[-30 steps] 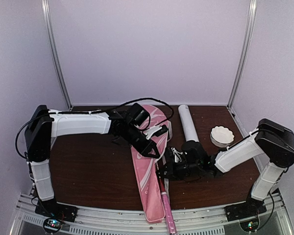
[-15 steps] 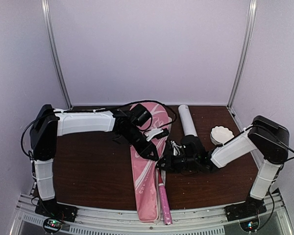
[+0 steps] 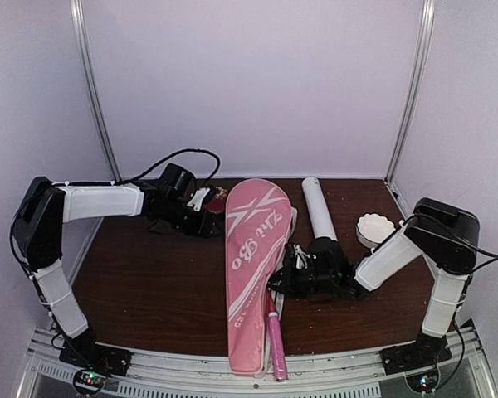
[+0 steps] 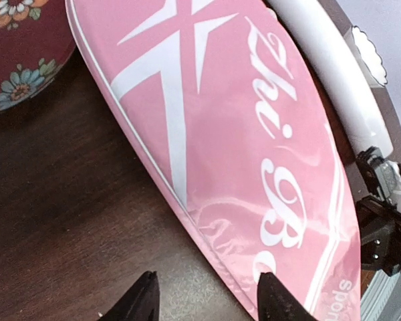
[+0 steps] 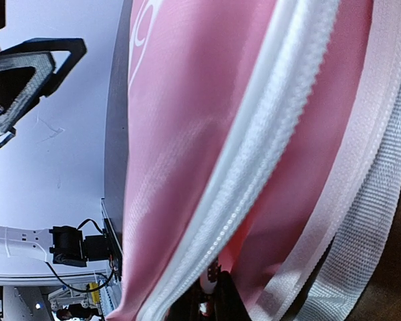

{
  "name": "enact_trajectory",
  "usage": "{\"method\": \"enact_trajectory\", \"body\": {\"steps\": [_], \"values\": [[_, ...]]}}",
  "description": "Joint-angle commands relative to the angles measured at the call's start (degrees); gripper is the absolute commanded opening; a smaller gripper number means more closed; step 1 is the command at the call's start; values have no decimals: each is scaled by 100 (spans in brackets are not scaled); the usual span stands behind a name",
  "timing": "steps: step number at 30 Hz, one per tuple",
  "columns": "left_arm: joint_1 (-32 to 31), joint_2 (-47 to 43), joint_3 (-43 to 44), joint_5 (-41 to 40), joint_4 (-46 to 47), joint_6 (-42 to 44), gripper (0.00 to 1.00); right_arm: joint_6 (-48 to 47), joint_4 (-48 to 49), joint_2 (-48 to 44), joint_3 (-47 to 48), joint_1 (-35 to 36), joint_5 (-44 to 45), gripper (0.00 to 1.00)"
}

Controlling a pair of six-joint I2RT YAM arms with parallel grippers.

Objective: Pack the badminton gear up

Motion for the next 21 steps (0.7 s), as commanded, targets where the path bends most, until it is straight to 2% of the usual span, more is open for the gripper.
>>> {"method": "enact_trajectory", "body": {"steps": [1,7,11,17,21], "values": [[-58,492,-6,-53,738,-502,54,51,1174,84,-56,-27,231,0],[-52,1288,687,190,782,-505,56,93,1341,97,-165,-12,203,0],[-49,1703,1073,583,824,-472,50,68,1351,75,-132,-9,250,0],[-75,2011,1373,860,592,-167,14,-85,1102,163,198,-26,266,0],[-113,2216,1550,1159,386,77,0,-250,982,174,418,-119,327,0]]}}
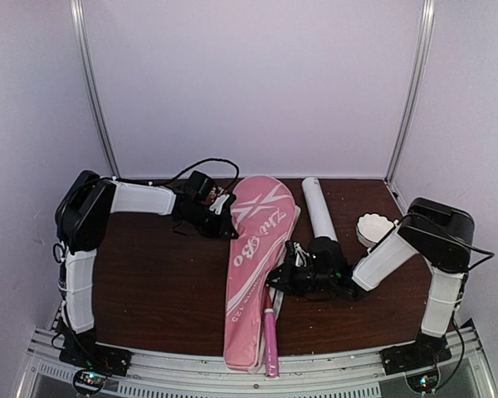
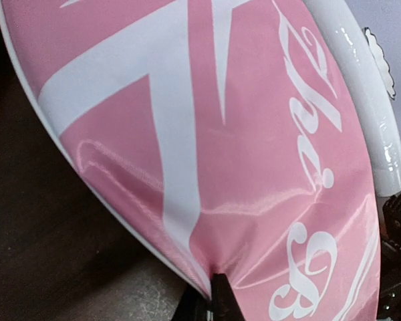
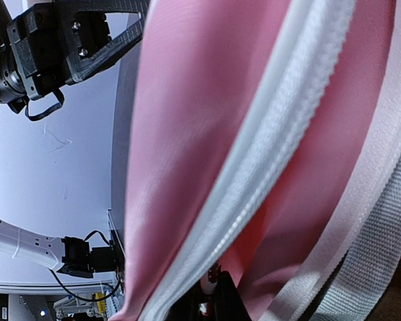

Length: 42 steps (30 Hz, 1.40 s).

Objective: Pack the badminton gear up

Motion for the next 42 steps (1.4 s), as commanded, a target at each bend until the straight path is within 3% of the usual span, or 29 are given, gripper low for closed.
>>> {"method": "enact_trajectory", "body": {"steps": [1,11,19,23,35,42], "values": [[-110,270,306,480,-176,418,0,-482,505,-41,425,-134,240,0],[-265,607,867,693,-744,951,0,-963,313,141,783,-563,419,0],[-376,694,1078,746,-924,1072,0,-364,1216,696,918,-588,728,0],[-350,715,947,548,-838,890,0,-358,1039,811,1105,-588,704,0],[25,681,983,-169,-489,122,0,-895,-878,-133,857,-578,336,47],[93,683,915,-313,-401,-33,0,-1435,-1559,-839,407,-474,-330,52]]}}
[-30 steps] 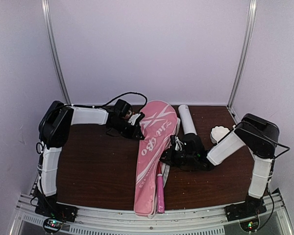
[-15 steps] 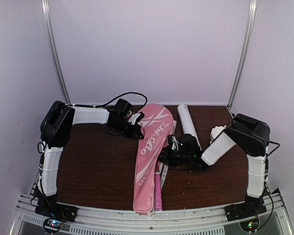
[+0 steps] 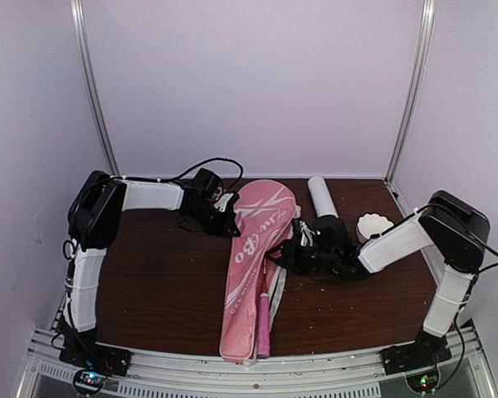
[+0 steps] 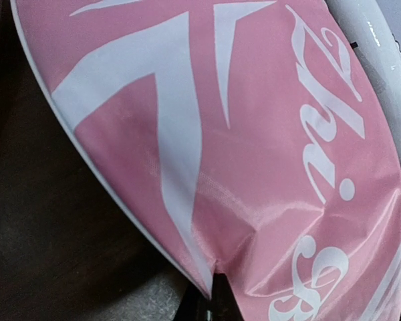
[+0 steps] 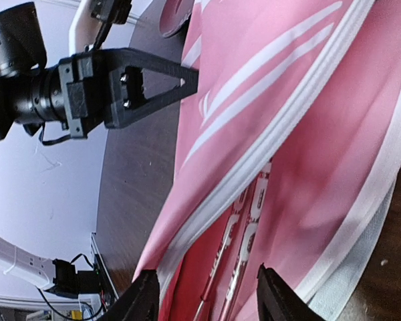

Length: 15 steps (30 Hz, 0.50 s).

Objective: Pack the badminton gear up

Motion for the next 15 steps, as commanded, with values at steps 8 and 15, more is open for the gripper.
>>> {"method": "enact_trajectory", "body": {"steps": [8,15], "values": [[52,26,-94,-130,285,-234,0,-2322,-1579,-1747,-789,807,-102,57],[54,-831,-556,-389,250,-235,39,-3406,-2006,-3010,-1678,1754,1176,58]]}}
